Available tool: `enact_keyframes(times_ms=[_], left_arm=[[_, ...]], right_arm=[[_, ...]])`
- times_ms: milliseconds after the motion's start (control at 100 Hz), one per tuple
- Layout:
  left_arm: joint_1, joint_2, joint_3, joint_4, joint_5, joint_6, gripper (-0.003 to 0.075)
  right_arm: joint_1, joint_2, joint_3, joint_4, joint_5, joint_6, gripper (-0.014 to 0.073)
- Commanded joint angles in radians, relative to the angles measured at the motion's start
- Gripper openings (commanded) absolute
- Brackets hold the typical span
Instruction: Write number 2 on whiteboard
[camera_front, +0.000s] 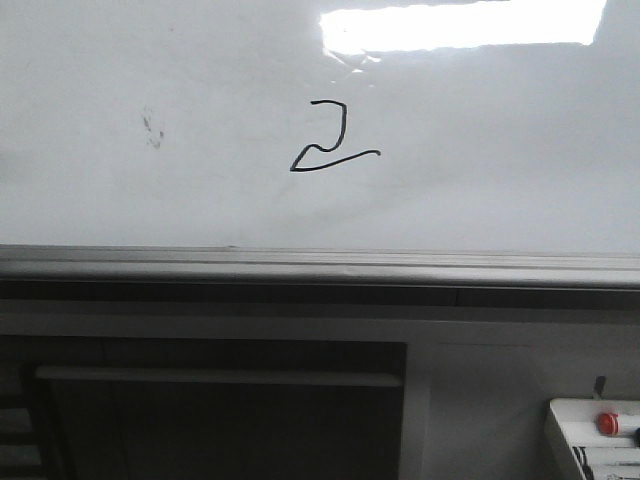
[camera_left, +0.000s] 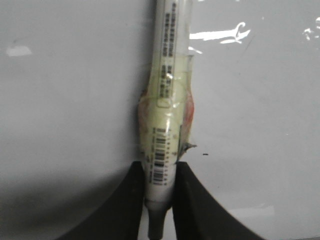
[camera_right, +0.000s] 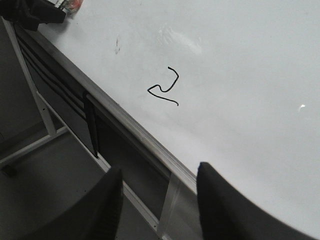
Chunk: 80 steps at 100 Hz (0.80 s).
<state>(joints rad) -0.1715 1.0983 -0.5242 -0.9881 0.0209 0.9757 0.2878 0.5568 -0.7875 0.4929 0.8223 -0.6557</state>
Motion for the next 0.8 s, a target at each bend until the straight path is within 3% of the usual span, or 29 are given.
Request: enact_keyframes(times_ms=[0,110,180,400,580,650,790], left_arm=[[0.003,-0.009,-0.033,-0.008,-0.028,-0.012,0.0190],[0.003,-0.009,-0.033,-0.008,-0.031,-0.012,0.0342],[0.006,-0.009,-0.033,-0.008,-0.038,-0.012,0.0398],[0.056,-0.061,-0.036,-0.006,0.038,-0.012,0.0405],[0.158,-0.124,-0.095,0.046,0.319,-0.030,0.0405],[0.194,-0.138,-0.144,0.165,0.455,-0.145,0.0403],[0.219,-0.140,-0.272,0.594,0.688,-0.504,0.0402]], right_arm=[[-0.008,0.003,-0.023,0.020,-0.058,-0.002,0.0302],[-0.008,0.003,-0.023,0.020,-0.056,-0.002,0.0302],[-0.008,0.003,-0.023,0.020,-0.056,0.011,0.0302],[-0.008,0.003,-0.024,-0.028,-0.054,0.165,0.0302],[-0.008,0.003,-0.061,-0.237,0.035,0.372,0.0300],[-0.008,0.003,-0.092,-0.374,0.105,0.493,0.0300],[-0.008,0.005,-0.140,-0.644,0.281,0.731,0.0300]])
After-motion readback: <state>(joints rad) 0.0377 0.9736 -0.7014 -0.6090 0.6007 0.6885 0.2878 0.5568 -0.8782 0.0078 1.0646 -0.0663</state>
